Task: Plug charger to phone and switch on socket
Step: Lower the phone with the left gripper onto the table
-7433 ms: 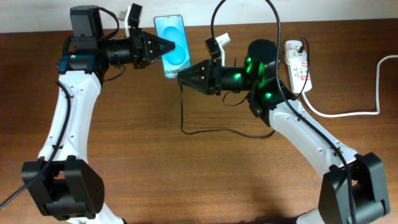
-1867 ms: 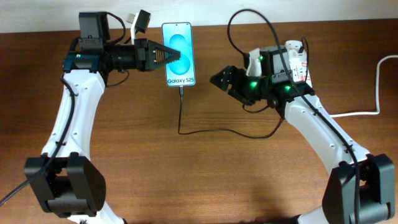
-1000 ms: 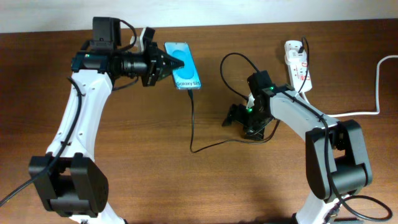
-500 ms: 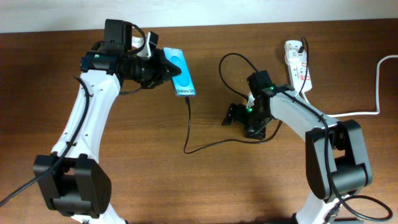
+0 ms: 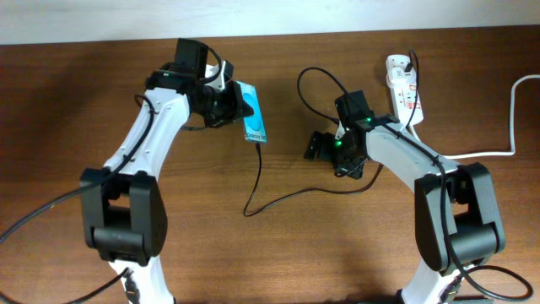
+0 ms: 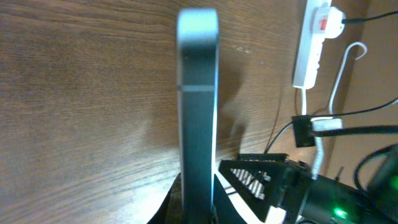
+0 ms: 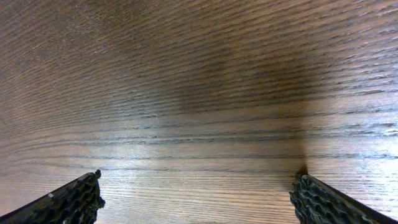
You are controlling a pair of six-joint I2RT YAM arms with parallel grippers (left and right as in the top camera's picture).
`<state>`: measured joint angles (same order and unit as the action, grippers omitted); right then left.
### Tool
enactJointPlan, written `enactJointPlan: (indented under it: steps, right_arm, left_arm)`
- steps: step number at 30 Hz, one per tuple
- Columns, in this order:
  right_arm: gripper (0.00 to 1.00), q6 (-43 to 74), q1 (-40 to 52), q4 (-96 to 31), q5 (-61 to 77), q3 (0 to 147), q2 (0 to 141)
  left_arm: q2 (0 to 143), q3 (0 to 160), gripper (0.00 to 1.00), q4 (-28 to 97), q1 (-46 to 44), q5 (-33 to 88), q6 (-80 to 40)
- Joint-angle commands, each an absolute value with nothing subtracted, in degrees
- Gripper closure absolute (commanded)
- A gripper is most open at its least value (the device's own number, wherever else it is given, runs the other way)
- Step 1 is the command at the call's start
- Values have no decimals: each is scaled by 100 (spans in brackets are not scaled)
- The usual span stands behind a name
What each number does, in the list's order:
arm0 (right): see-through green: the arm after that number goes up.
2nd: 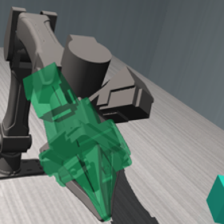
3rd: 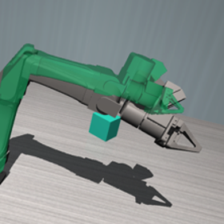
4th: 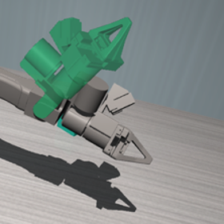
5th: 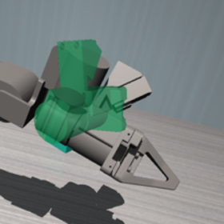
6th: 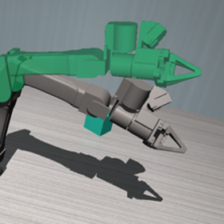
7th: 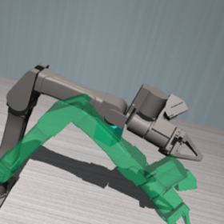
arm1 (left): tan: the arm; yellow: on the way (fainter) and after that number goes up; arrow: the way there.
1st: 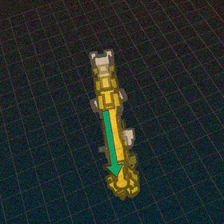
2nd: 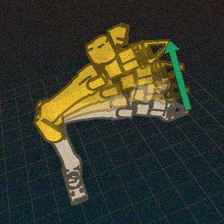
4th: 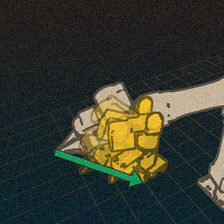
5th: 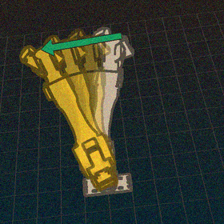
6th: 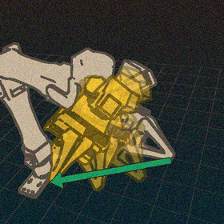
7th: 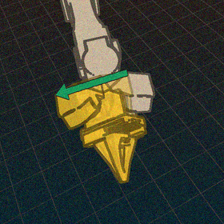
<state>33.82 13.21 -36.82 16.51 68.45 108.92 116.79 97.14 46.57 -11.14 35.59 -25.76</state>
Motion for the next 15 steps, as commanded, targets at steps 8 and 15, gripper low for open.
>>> enactJointPlan:
  steps: [8, 15]
  right_arm:
    - [2, 3002, 1347, -4934, 2294, 6836, 10945]
    - [11, 3000, 1343, -5964, 2287, 6836, 10945]
  left_arm:
    - [11907, 9736, 100, 4204, -961, 4117, -2480]
    - [11913, 9736, 100, 4204, -923, 4086, -2582]
